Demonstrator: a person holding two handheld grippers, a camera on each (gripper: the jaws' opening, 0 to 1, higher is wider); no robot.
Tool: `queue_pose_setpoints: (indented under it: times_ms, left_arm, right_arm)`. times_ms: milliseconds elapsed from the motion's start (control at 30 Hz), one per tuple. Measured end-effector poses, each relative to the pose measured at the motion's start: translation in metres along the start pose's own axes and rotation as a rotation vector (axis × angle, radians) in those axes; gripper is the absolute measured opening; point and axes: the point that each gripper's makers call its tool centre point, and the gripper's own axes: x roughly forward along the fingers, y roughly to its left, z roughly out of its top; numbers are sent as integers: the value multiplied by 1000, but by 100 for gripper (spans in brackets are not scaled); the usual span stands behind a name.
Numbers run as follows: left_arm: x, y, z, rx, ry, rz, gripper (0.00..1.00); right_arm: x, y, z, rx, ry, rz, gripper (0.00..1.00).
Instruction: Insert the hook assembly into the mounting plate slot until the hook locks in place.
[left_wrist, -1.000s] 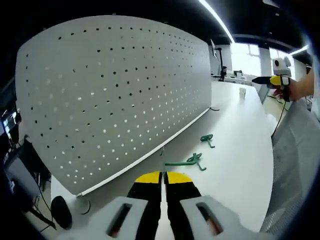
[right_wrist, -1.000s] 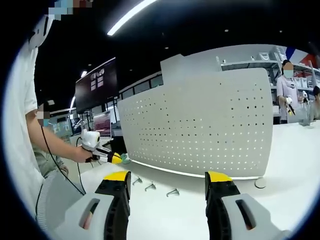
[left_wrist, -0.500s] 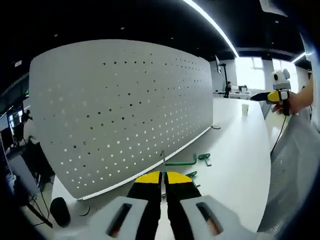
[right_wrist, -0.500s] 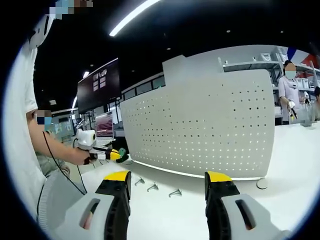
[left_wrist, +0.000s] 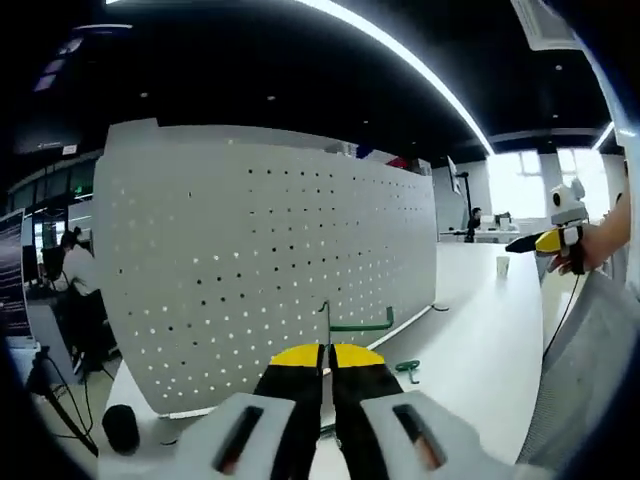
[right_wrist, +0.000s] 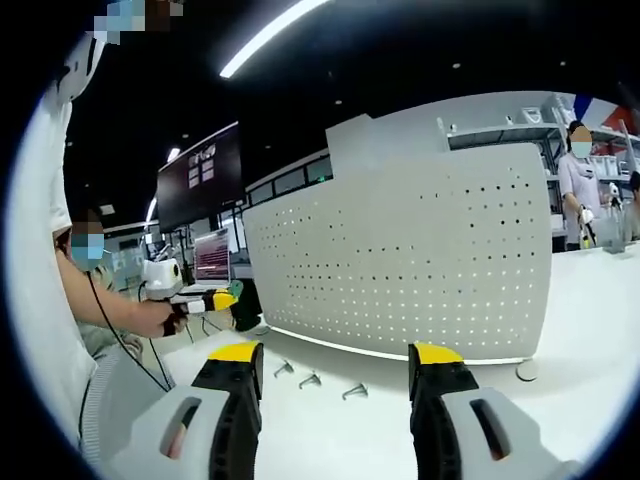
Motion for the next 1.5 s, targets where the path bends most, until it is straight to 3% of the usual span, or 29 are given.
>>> queue_pose_setpoints:
  times_ms: [600, 867, 900, 967, 1033, 1500]
  left_arm:
    - [-14, -14, 40, -35, -138, 34, 2]
    - [-14, -14, 44, -40, -145, 35, 2]
    - [-13, -14, 44, -39, -144, 36, 2]
    - [-13, -15, 45, -39, -145, 35, 2]
    - [-13, -15, 44, -38, -142, 34, 2]
    - [-9, -29, 45, -46, -131, 27, 2]
  right_arm:
    - [-3, 3, 2, 3, -7, 4, 55]
    - [-1, 7, 4, 7, -13, 17, 54]
    - [-1, 13, 8, 101, -40, 52, 54]
    - [-3, 15, 6, 196, -29, 85, 48]
    - [-3, 19, 4, 233, -13, 120, 42]
    - [6, 34, 11, 215, -28, 166, 42]
